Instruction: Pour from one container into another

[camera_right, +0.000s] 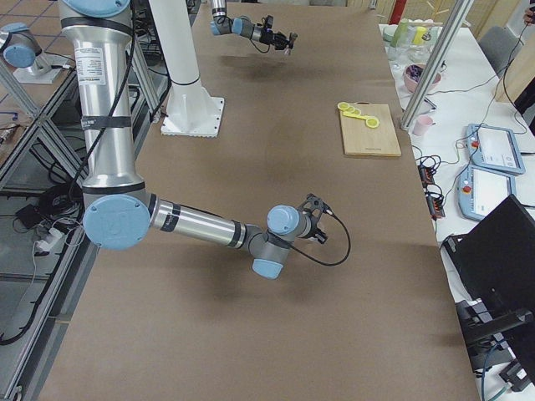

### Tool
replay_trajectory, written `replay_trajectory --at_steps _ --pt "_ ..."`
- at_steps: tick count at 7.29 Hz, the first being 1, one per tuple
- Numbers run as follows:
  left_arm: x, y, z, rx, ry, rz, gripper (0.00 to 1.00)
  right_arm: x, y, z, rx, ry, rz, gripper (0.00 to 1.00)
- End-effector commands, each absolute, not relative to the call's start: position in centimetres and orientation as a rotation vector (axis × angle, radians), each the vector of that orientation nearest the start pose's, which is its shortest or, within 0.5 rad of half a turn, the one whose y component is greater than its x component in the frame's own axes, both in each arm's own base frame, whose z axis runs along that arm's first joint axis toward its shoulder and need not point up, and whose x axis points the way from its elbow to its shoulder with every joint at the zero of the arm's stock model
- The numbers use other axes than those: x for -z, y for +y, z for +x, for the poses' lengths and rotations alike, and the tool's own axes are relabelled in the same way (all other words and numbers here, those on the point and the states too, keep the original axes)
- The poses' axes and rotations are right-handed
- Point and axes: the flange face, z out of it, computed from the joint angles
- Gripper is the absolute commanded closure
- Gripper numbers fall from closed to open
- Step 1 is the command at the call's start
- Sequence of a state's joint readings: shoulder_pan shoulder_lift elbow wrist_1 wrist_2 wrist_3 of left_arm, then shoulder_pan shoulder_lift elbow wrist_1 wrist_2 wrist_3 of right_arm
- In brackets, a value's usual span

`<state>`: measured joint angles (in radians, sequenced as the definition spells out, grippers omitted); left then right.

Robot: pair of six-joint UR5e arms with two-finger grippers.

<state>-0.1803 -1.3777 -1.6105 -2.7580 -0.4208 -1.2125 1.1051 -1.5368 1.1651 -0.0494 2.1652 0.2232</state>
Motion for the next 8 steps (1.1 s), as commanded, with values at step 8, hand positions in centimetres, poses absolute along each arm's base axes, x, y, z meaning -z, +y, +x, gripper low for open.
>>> replay_trajectory --at_steps 8 --pt "-58.3 -30.1 36.5 0.516 0.570 1.290 1.00 -69.7 -44.4 -13.8 0.549 -0.890 0.894 1.00"
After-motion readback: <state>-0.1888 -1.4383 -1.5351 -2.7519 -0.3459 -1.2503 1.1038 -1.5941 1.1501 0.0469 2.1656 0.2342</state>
